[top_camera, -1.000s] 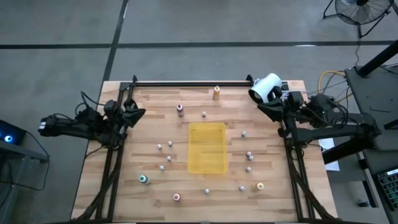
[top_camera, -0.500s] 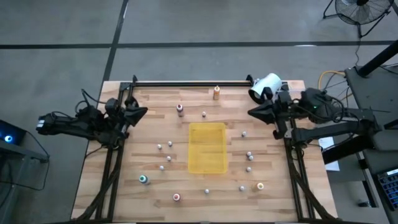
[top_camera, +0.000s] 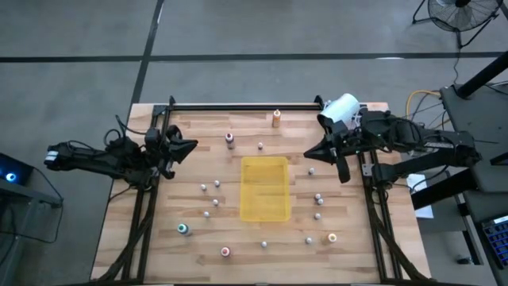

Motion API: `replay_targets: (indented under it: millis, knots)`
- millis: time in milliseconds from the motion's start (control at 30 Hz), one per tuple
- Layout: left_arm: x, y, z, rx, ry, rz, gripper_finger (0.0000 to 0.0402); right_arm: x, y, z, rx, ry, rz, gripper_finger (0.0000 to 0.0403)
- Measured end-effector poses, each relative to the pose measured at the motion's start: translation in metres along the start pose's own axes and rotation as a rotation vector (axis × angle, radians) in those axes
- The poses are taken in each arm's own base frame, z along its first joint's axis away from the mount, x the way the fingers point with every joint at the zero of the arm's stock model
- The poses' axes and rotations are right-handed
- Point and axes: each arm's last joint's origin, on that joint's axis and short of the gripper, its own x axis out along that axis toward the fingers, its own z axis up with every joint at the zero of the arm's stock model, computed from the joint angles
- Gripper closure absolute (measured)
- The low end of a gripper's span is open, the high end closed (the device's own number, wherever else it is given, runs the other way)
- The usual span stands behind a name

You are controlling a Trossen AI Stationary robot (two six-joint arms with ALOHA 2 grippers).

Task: Pick & Place food coloring
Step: Put the small violet food coloring bottle into the yellow bin

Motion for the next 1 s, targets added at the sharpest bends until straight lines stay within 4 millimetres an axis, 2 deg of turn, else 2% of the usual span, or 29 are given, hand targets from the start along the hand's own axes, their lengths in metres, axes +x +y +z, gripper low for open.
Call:
replay_targets:
  millis: [100,233,467,633,800,1000]
  knots:
    - [0.0,0.0,0.0,-0.006,-0.001,0.0,0.0402,-0.002,0.005,0.01,-0.039,-0.002,0.052,0.0376]
    - [0.0,0.0,0.001,-0.006,-0.002,-0.001,0.0402,0.0,0.007,0.017,-0.044,-0.01,0.061,0.0329]
    - [0.0,0.0,0.0,0.018,0.005,0.002,0.0402,0.018,0.004,0.012,0.086,0.062,0.084,0.0222]
    - [0.0,0.001,-0.003,0.023,0.032,0.011,0.0402,0.034,0.003,0.006,0.081,0.13,0.146,0.0165]
    - [0.0,0.001,-0.003,0.025,0.033,0.011,0.0402,0.039,0.002,0.002,0.092,0.182,0.192,0.0142]
    - [0.0,0.002,-0.005,0.087,0.046,0.014,0.0402,0.035,0.0,-0.007,0.071,0.281,0.164,0.015]
